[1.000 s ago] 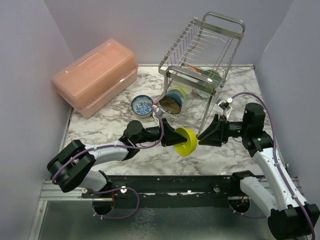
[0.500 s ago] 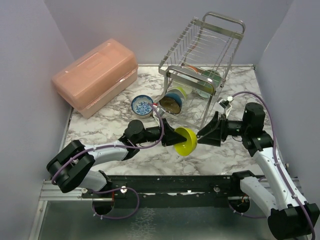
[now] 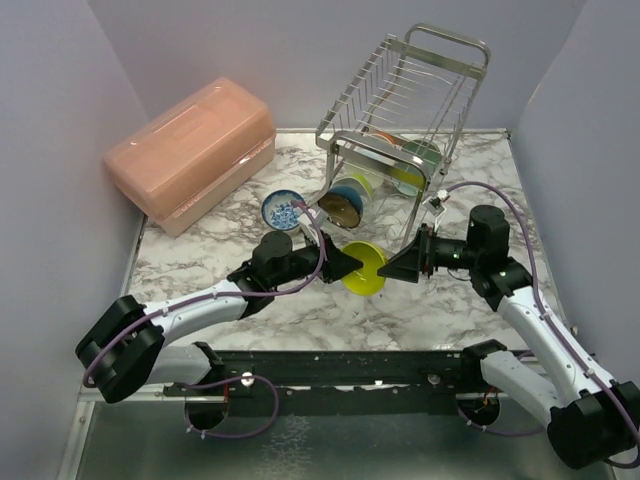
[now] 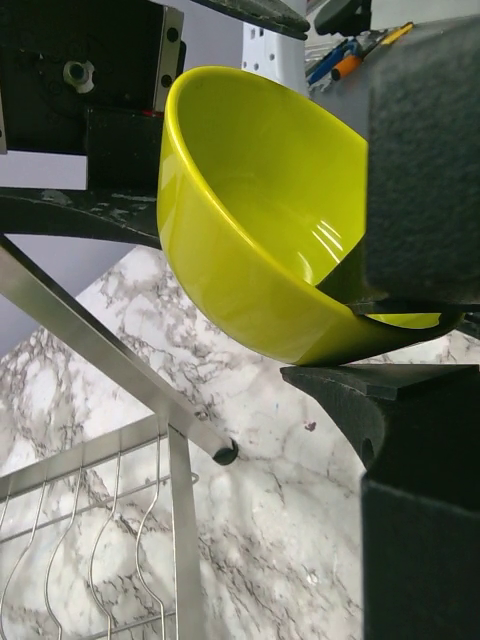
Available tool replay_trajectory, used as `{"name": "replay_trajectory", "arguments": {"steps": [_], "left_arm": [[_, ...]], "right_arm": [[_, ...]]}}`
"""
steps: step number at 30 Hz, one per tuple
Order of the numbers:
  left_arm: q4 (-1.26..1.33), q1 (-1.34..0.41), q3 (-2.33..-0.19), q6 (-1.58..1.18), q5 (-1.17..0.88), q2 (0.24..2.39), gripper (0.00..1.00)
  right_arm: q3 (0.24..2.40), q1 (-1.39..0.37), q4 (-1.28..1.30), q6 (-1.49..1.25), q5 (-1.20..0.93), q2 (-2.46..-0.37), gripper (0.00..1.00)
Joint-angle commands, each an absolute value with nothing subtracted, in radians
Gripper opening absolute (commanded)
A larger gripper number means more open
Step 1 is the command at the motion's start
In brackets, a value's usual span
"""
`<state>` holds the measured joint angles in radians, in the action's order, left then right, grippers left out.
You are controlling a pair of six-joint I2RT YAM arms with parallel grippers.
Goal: Load the bowls into the dish rack
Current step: Place the bowl in the dish rack.
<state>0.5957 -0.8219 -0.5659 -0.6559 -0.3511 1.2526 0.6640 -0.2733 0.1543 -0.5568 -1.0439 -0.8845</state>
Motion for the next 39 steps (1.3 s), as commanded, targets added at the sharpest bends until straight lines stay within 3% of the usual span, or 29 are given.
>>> {"name": "replay_trajectory", "arguments": {"steps": [1, 7, 12, 19, 28, 35, 39], "left_arm": [[0.527, -0.824, -0.610, -0.598, -0.298, 1.220, 0.00], [0.525, -0.825, -0.625, -0.604, -0.332, 1.239, 0.00], [0.525, -0.825, -0.629, -0.604, -0.343, 1.237, 0.00], [0.530, -0.825, -0.635, -0.609, -0.365, 1.235, 0.00], [0.559, -0.828, -0.634, -0.628, -0.378, 1.240, 0.01], [0.570, -0.828, -0.623, -0.639, -0.376, 1.239, 0.51], [0.570, -0.827, -0.607, -0.643, -0.358, 1.229, 0.65]], "right_arm": [[0.651, -0.325, 0.085, -0.603, -0.944, -0.909, 1.00], [0.663, -0.369, 0.055, -0.625, -0.893, -0.942, 0.88], [0.661, -0.391, 0.096, -0.613, -0.825, -0.941, 0.86], [0.624, -0.394, 0.065, -0.633, -0.817, -0.916, 0.62], [0.620, -0.394, 0.088, -0.627, -0.770, -0.888, 0.02], [0.619, -0.393, 0.187, -0.603, -0.639, -0.856, 0.00], [0.617, -0.393, 0.233, -0.606, -0.588, -0.832, 0.00]]}}
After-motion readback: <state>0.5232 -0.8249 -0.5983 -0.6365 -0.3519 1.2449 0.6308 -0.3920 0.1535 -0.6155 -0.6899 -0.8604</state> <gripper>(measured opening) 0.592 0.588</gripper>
